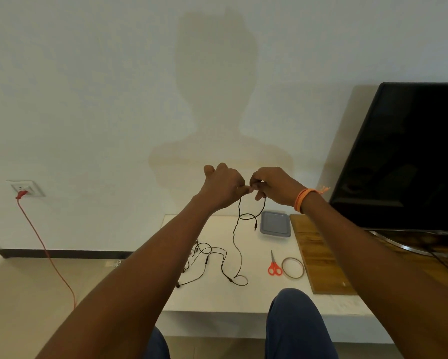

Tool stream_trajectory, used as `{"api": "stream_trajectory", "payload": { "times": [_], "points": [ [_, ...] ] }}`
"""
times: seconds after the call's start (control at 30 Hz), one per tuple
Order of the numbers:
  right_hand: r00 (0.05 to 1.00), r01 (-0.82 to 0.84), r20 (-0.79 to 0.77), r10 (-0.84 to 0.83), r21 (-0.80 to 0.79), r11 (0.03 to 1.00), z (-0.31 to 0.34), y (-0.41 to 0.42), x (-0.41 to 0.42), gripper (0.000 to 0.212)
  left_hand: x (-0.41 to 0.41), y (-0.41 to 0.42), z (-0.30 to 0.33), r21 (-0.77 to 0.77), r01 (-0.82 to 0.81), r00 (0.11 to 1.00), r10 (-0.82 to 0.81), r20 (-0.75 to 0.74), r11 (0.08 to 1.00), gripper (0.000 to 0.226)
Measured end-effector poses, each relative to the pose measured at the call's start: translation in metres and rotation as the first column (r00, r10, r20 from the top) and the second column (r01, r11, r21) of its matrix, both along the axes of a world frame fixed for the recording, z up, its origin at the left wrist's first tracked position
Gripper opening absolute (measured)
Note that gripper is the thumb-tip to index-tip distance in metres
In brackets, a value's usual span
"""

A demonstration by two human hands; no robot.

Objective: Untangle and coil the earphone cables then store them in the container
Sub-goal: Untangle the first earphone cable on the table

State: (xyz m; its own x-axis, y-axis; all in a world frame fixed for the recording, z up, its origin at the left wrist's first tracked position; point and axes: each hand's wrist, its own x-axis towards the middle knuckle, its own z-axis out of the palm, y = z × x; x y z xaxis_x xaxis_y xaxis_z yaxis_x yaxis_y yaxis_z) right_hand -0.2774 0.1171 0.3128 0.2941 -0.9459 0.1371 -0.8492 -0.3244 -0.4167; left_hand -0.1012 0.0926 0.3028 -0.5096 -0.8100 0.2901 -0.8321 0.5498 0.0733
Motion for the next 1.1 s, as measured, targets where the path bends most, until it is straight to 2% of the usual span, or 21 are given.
{"api": "stream_trajectory", "payload": {
  "times": [0.07,0.17,0.23,0.3,0.4,0.53,0.7,0.83,1.0,1.1],
  "points": [
    [1.0,-0.009,0.007,0.009,-0.009,1.0,0.003,0.0,0.002,0.018,0.001,-0.001,0.0,0.136,0.055,0.988,-0.034,-0.154,0.989,0.036],
    [0.998,0.005,0.068,-0.004,-0.017,1.0,0.005,-0.002,0.001,0.017,0.005,0.0,0.003,0.347,0.206,0.893,-0.03,-0.45,0.915,0.028],
    [0.993,0.012,0.122,-0.01,-0.015,1.0,0.006,-0.002,-0.002,0.016,0.008,0.003,0.006,0.399,0.247,0.863,-0.013,-0.506,0.883,0.021],
    [0.99,0.013,0.141,-0.013,0.002,1.0,0.005,-0.002,-0.005,0.016,0.01,0.006,0.009,0.401,0.25,0.858,-0.009,-0.514,0.881,0.02],
    [0.989,0.017,0.149,-0.027,0.067,0.998,0.003,-0.003,-0.007,0.017,0.011,0.004,0.013,0.325,0.199,0.878,-0.021,-0.477,0.925,0.019],
    [0.967,0.045,0.241,-0.079,0.145,0.988,0.001,-0.002,-0.015,0.023,0.016,0.0,0.011,0.307,0.103,0.913,0.032,-0.407,0.946,0.018],
    [0.986,0.053,0.146,-0.086,0.215,0.975,-0.001,-0.003,-0.016,0.022,0.018,-0.001,0.003,0.141,-0.003,0.97,0.038,-0.241,0.99,0.018],
    [0.982,0.053,0.157,-0.102,0.29,0.955,-0.005,0.0,-0.026,0.022,0.027,-0.005,0.005,0.096,-0.077,0.981,0.092,-0.171,0.992,0.017],
    [0.909,0.008,0.363,-0.205,0.476,0.879,-0.018,0.009,-0.049,0.021,0.036,-0.009,0.0,0.091,-0.15,0.965,0.166,-0.201,0.984,0.019],
    [0.894,0.006,0.378,-0.24,0.526,0.851,-0.028,0.012,-0.06,0.021,0.04,-0.01,-0.005,0.063,-0.191,0.951,0.201,-0.236,0.979,0.02]
  ]
}}
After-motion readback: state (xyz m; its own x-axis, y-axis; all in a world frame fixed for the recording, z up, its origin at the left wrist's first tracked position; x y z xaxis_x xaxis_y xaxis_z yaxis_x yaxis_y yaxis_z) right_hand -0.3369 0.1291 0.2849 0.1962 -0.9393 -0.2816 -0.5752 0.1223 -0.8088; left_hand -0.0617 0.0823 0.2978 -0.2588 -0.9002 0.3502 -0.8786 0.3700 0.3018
